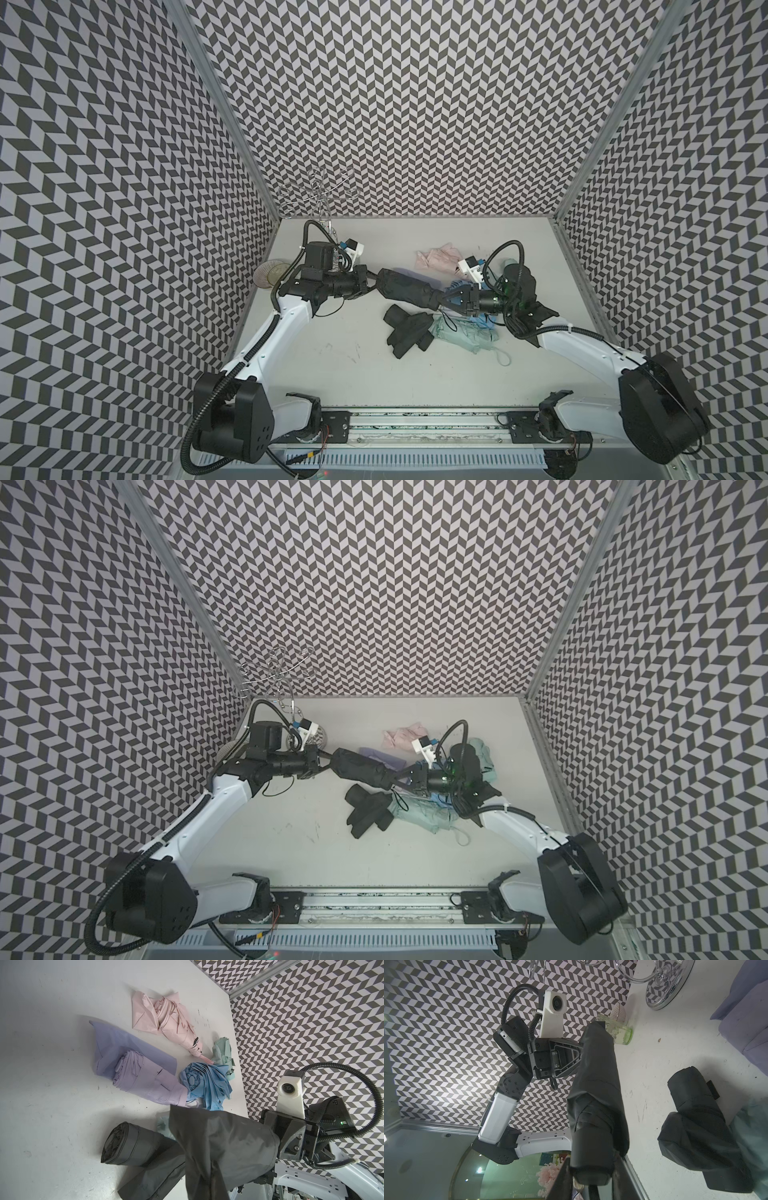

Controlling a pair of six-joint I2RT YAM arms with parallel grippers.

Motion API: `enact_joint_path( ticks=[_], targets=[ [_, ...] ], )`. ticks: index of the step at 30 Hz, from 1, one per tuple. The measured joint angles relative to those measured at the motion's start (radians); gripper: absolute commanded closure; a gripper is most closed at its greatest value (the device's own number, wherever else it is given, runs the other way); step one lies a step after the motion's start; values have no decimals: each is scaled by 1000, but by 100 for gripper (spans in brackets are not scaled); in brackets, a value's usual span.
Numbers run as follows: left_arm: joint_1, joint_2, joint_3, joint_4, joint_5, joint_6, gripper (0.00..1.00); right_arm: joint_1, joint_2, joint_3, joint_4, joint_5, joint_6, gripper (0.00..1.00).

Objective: Take umbrellas out of sleeves
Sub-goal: Take out the umbrella from the umbrella sleeve, then place the umbrella sleeve at the center of the board.

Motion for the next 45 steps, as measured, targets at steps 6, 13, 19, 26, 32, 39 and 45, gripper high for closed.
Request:
enact_joint_path(
  ticks=[6, 13, 19, 26, 32, 39, 45],
  targets=[
    [58, 0, 2, -33, -77, 13, 100, -60, -3, -3, -10, -10, -9, 82],
    [115, 0, 2, -48, -125, 27, 100, -109, -27, -13, -61, -20, -39, 84],
    [207, -1, -5, -88, -222, 75, 100, -122, -29, -13, -88, -22, -60, 84],
    [325, 21, -163, -112, -298, 169, 100, -121, -8, -26, -80, -23, -59, 85],
    [321, 69, -305, -104, -250, 168, 100, -85, 80, -10, -58, -8, -59, 85],
    [321, 96, -274, -108, -247, 193, 26, 55, 267, 149, -24, 28, -55, 85],
    [327, 68, -243, -155, -315, 201, 9, 155, 457, 324, 6, 45, -52, 85]
  ],
)
